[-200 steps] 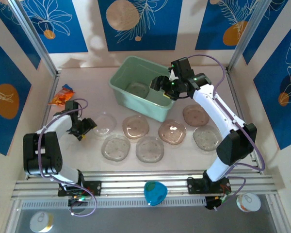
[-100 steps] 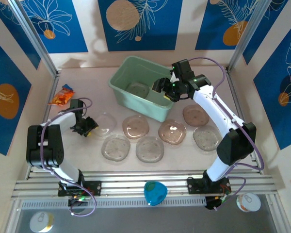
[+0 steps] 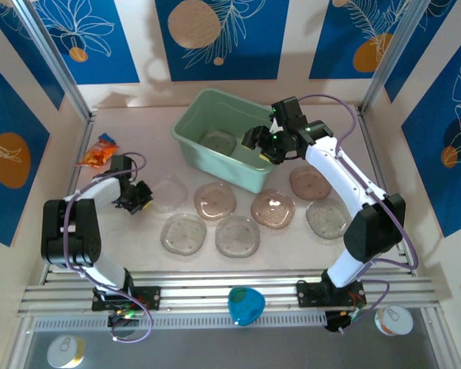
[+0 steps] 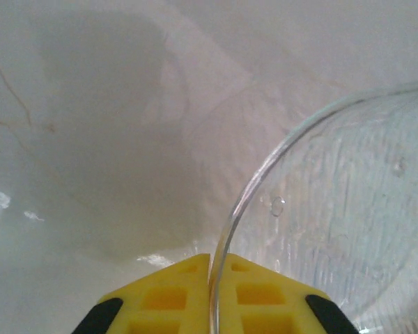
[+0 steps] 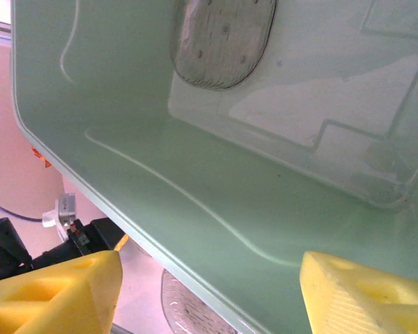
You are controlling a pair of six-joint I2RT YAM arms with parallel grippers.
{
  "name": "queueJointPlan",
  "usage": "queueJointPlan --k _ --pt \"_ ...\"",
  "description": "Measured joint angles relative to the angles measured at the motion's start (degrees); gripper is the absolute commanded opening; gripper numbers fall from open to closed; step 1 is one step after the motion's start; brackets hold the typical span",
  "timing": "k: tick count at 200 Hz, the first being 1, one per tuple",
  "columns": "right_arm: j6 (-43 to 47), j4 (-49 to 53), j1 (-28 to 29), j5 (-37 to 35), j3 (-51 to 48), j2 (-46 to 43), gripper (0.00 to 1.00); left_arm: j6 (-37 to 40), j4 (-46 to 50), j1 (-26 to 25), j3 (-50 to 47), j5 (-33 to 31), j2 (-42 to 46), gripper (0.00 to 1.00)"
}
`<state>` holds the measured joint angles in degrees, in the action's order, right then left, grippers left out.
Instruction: Place the plates into the plastic bin on the countertop
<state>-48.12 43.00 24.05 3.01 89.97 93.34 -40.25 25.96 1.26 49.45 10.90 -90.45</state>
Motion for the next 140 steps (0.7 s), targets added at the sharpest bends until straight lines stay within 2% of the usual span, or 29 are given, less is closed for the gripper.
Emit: queueJointPlan --k 46,140 --pt "-0.09 0.07 1.05 -0.68 0.00 -0.55 0.69 -1.07 -0.13 -0.02 -0.02 -1.57 4.83 0.00" --pt "-0.42 0.02 4.11 -0.61 0.04 -3.06 0.69 -3.26 0.02 0.00 1.31 -6.16 23.30 0.00"
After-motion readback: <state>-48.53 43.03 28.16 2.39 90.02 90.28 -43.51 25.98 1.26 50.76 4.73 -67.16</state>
